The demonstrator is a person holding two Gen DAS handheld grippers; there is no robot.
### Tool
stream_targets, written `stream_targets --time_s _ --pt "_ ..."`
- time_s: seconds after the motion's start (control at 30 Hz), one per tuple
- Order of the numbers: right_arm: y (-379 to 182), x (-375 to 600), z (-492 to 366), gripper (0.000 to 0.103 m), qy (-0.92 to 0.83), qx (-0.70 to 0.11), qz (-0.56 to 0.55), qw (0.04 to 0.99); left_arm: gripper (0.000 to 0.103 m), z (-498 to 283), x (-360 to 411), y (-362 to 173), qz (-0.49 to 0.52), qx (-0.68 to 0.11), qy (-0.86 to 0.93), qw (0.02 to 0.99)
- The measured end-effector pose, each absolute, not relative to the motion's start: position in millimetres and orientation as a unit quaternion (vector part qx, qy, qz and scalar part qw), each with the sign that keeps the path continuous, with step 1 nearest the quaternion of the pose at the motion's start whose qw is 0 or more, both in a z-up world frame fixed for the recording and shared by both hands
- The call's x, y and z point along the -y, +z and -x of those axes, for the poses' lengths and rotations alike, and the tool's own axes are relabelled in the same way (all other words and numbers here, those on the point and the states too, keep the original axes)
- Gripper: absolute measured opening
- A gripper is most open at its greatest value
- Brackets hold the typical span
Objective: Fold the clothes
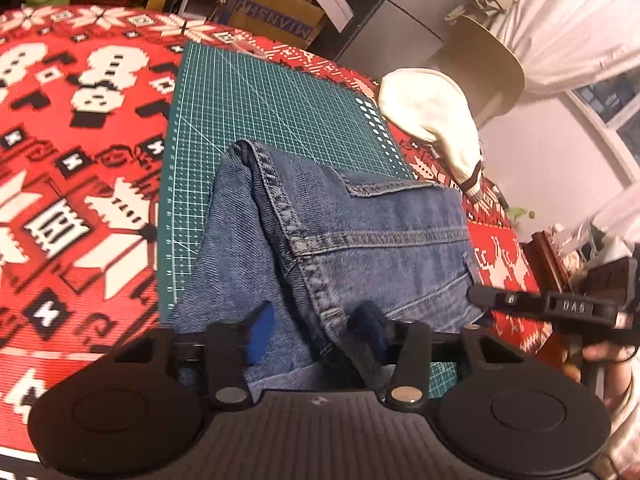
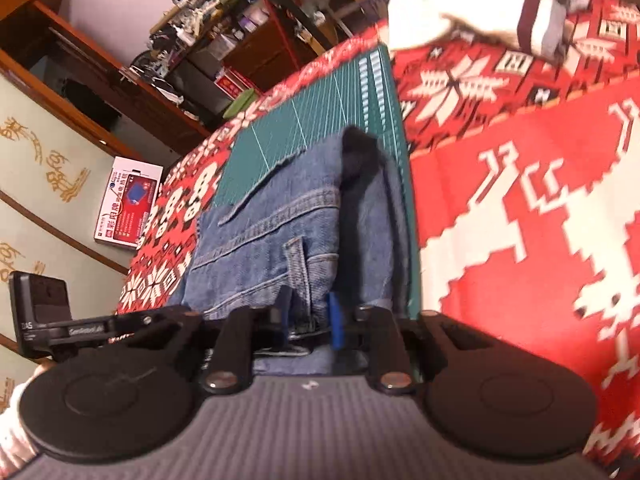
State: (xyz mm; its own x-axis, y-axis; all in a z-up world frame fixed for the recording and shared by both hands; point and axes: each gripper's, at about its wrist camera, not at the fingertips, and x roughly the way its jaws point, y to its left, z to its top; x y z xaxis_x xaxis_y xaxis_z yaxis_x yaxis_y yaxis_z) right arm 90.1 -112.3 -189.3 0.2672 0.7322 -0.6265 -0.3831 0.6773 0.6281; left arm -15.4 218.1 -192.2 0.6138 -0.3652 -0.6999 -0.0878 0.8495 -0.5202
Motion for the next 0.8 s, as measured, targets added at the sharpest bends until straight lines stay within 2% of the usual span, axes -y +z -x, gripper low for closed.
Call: stream_targets --time_s 0.07,0.2,0.3,0.37,0.43,0.53,0.57,0.63,0.73,0.8 --pt "-185 111 -86 0.017 0.362 -0.483 -0.183 0.776 0.017 17 -213 -186 0.249 -0.425 -0.081 0.867" --pt "-180 108 -80 0.016 0.372 -0.478 -0.177 0.775 0.016 23 -213 -173 0.22 -0.41 -0.079 0.881" --pt "-196 102 -83 0.017 0.362 -0.494 -0.158 0.775 0.016 22 -212 -186 0.211 -0.428 -0.079 0.875" --pt "-200 101 -83 0.017 0.366 -0.489 -0.153 0.777 0.022 23 -210 -192 0.202 -0.431 -0.075 0.876" --pt "-198 102 -84 0.024 0.37 -0.484 -0.15 0.779 0.026 24 -213 -190 0.207 -0.428 -0.069 0.877" --pt "-186 110 -87 0.028 0.364 -0.47 -0.143 0.791 0.032 25 -221 -180 0.213 -0.418 -0.061 0.881" --pt "-181 113 -90 0.028 0.361 -0.466 -0.146 0.795 0.038 24 -224 -176 0.214 -0.415 -0.058 0.883" --pt "-172 118 -98 0.029 0.354 -0.456 -0.153 0.802 0.045 21 -233 -167 0.221 -0.404 -0.052 0.886" --pt "-163 122 -119 0.037 0.335 -0.446 -0.175 0.811 0.046 5 -247 -160 0.231 -0.393 -0.034 0.89" --pt "-165 125 -136 0.037 0.321 -0.448 -0.204 0.809 0.046 -7 -254 -159 0.237 -0.388 -0.023 0.89"
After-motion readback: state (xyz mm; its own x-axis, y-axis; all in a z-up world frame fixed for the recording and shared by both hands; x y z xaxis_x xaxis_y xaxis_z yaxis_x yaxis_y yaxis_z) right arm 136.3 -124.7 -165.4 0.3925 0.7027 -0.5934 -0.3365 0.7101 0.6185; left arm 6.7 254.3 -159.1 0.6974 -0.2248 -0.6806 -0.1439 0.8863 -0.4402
